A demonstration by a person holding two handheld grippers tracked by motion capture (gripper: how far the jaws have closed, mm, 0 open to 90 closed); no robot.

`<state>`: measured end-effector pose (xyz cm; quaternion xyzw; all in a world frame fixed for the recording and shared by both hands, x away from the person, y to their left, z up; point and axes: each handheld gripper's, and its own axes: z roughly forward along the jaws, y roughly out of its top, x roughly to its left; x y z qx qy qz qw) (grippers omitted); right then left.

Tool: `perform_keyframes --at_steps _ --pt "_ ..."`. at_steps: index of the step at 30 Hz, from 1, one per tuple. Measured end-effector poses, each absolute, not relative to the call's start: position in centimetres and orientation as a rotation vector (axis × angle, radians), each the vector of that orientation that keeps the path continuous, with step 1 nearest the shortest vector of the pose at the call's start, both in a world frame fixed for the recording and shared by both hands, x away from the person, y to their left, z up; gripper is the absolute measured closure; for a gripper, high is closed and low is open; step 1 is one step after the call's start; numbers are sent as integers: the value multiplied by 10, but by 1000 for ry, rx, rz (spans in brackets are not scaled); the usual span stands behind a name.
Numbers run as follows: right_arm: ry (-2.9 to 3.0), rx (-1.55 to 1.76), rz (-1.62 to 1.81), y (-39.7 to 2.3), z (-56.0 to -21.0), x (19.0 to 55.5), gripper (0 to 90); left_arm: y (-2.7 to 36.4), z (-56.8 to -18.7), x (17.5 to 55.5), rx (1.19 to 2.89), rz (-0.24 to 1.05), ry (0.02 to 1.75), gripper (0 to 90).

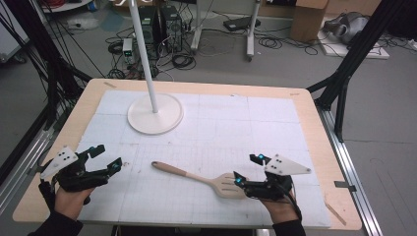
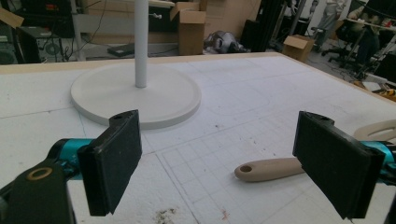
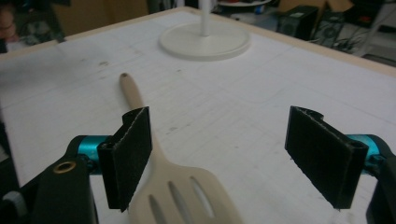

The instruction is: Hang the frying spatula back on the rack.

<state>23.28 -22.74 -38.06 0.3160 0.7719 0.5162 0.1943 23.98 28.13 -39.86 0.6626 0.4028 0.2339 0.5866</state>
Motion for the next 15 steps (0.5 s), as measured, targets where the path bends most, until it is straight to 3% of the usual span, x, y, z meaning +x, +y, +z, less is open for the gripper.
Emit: perform_keyframes --at_steps 10,15 --pt "2406 709 1367 -170 -386 252 203 277 -400 242 1566 531 935 162" --pt "2560 613 1234 -145 -393 264 286 279 -401 244 1566 522 944 166"
